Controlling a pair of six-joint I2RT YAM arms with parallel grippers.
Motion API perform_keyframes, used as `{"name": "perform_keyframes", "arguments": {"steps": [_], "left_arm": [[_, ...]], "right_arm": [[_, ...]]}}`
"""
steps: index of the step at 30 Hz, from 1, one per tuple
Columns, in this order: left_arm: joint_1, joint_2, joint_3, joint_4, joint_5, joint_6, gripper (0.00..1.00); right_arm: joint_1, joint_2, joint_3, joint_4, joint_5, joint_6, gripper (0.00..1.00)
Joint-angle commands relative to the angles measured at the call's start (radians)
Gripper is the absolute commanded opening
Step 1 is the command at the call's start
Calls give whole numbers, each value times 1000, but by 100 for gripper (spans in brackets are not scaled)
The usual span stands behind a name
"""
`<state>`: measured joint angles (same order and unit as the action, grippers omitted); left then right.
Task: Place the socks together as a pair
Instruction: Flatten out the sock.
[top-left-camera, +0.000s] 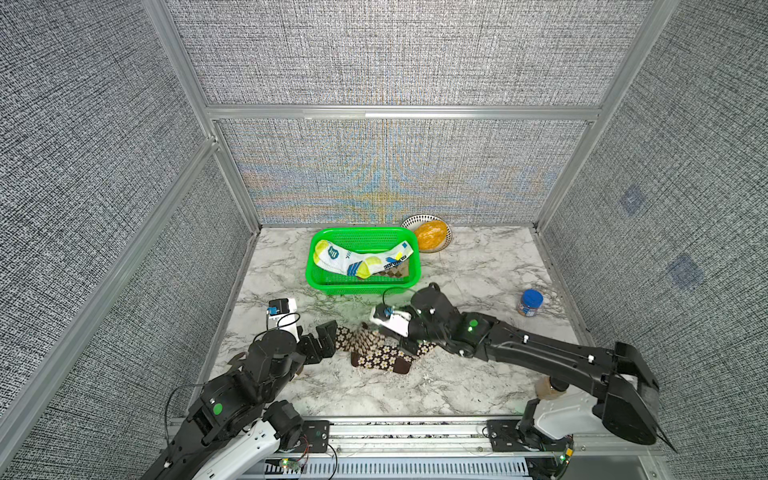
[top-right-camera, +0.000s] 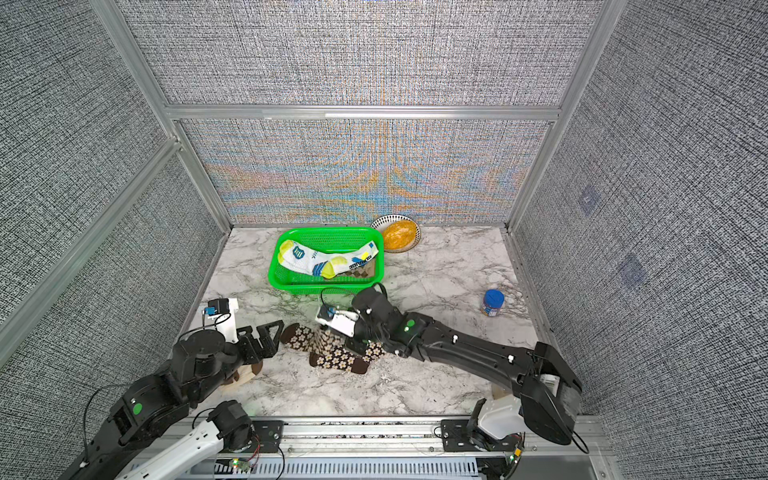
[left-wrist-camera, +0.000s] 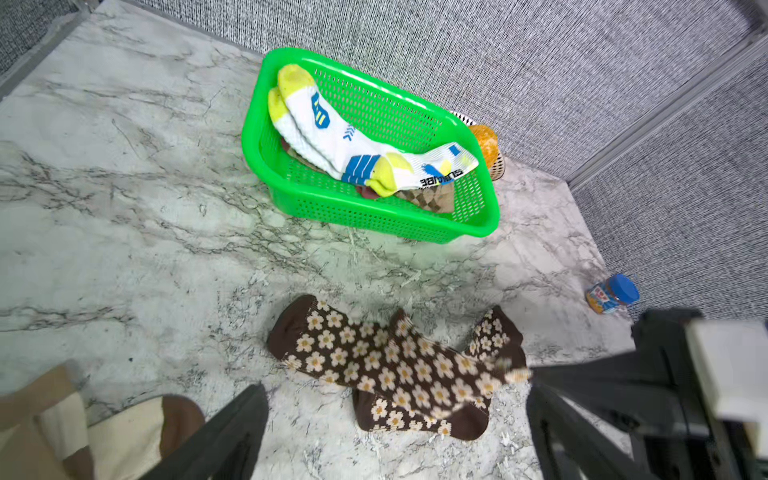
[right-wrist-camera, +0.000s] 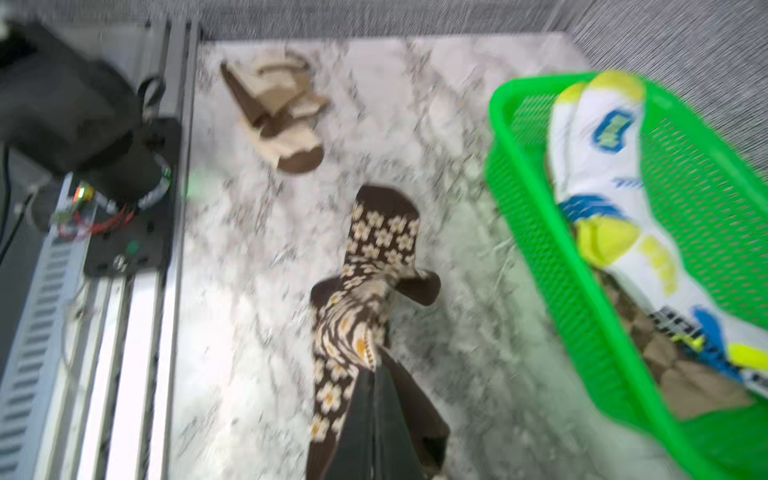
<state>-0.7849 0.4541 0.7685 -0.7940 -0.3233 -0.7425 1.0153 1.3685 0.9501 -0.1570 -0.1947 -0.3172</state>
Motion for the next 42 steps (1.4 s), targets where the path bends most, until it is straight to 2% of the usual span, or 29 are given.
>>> {"name": "perform_keyframes", "arguments": {"steps": [1,6,14,18,21,23,26,29,33,36,42], "left_arm": [[1,11,-24,30,27,-16,99],[1,13,-53,50,32,-29,99],[1,-81,-63,-7,33,-56,99],[1,-119,-68,-48,38,-70,99],[0,-143,-74,-67,34,-75,99],[0,-156,-75,-85,29,-79,99],[0,-183,-79,-110,21,-89,99],[1,-211,-80,-132,13,-95,99],[0,-227,-90,-138,20,-103,99],[0,-206,-121,-94,57,-111,99],[-1,-53,-231,128,209,-157,99]], "right_arm": [[2,-46,-63,16,107,-17,0],[0,-38,-7,28,172,-47,0],[-22,206,387,71,342,-174,0],[-1,353,592,60,356,-251,0],[46,422,664,52,359,-323,0],[96,422,621,73,351,-377,0],[167,362,465,142,381,-428,0],[198,264,285,189,369,-397,0],[218,91,1,255,289,-394,0],[217,-42,-207,314,307,-359,0],[183,-215,-422,310,390,-361,0]]}}
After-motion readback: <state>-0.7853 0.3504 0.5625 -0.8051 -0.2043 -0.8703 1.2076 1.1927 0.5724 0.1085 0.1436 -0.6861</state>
